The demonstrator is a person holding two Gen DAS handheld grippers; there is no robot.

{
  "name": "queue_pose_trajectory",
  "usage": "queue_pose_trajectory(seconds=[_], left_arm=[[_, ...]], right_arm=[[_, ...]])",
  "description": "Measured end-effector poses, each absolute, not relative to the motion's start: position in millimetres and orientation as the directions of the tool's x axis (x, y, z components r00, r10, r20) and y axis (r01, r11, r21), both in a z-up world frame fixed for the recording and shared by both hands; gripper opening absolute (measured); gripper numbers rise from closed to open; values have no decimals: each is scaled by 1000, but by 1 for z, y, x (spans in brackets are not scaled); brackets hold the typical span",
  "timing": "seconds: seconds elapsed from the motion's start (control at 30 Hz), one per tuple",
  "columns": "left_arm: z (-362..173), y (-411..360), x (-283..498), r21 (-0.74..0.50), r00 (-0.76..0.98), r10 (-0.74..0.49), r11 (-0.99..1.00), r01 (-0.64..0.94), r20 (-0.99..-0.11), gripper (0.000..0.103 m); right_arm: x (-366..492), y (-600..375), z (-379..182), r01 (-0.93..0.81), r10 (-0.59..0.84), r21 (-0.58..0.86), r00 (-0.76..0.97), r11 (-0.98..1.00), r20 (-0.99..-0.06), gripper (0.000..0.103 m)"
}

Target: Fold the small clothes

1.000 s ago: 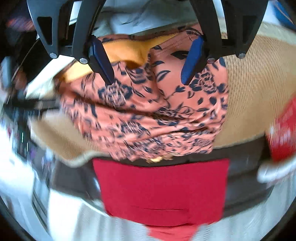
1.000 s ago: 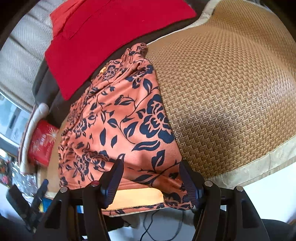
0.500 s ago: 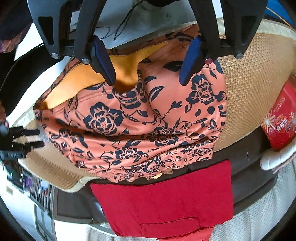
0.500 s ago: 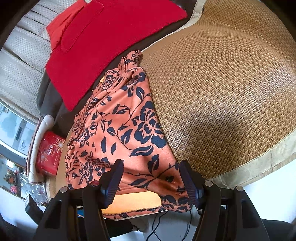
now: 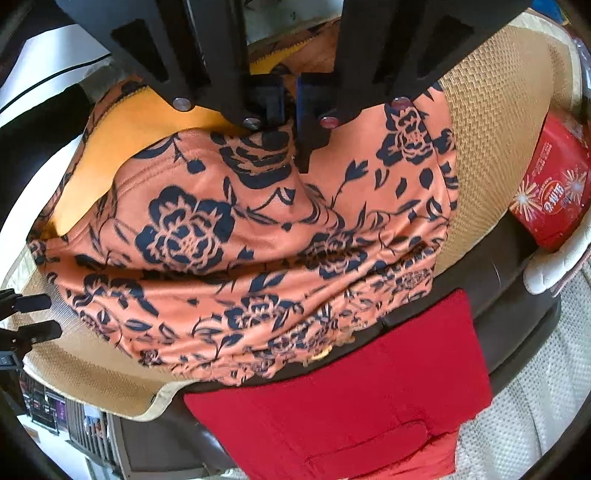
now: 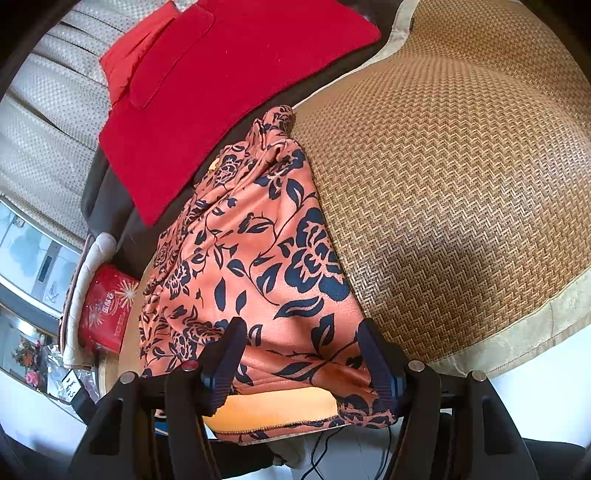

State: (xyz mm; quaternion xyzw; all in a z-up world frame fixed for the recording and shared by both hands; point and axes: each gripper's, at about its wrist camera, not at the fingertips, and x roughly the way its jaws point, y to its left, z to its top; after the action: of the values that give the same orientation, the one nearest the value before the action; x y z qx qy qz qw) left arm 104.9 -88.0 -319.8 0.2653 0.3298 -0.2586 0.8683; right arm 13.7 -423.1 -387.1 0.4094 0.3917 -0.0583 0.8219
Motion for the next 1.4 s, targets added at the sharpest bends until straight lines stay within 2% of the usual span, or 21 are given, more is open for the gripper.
queue_pose_trajectory(seconds=[0.2,0.33,0.47,0.57,0.6,0.67,0.7,0.73,0.83,1.0,1.1,1.2,1.4], left_arm=[[-305,-69,58,325,637,-332,645,691,-696,3],[-307,-44,24,386,628,-280,590,709,-726,3],[-301,-38,34,391,631,-219,623,678,-744,6],[-300,-40,38,362,605,-221,628,688,-765,6],[-299,-39,36,344,590,-232,628,698,-773,11],[-297,-37,34,314,568,-249,631,710,-785,33],[-295,-35,35,305,566,-256,635,709,-784,48],[-293,-33,34,298,568,-263,642,707,-780,53],[-284,-25,42,244,556,-292,676,696,-778,54],[-272,-8,72,170,570,-271,780,602,-775,56],[-272,1,92,130,569,-235,840,527,-788,64],[-283,8,114,112,545,-171,888,447,-821,69],[-330,12,147,80,374,-39,951,298,-927,69]], right_arm=[[13,-424,-386,406,228,637,697,656,-679,67],[14,-425,-386,402,235,649,704,646,-670,67],[21,-422,-389,398,255,654,694,643,-673,67],[28,-417,-389,392,268,647,680,654,-683,67],[29,-416,-390,392,267,642,676,659,-687,67],[28,-416,-392,398,264,635,669,663,-695,67],[28,-417,-393,404,263,632,665,661,-699,67],[27,-420,-396,413,261,630,659,658,-705,67],[21,-428,-406,451,254,625,642,637,-723,67],[21,-432,-414,470,263,618,619,630,-740,67],[26,-426,-424,498,265,572,558,651,-787,67],[32,-419,-432,511,251,521,506,684,-825,67],[36,-403,-437,506,192,439,467,743,-863,70]])
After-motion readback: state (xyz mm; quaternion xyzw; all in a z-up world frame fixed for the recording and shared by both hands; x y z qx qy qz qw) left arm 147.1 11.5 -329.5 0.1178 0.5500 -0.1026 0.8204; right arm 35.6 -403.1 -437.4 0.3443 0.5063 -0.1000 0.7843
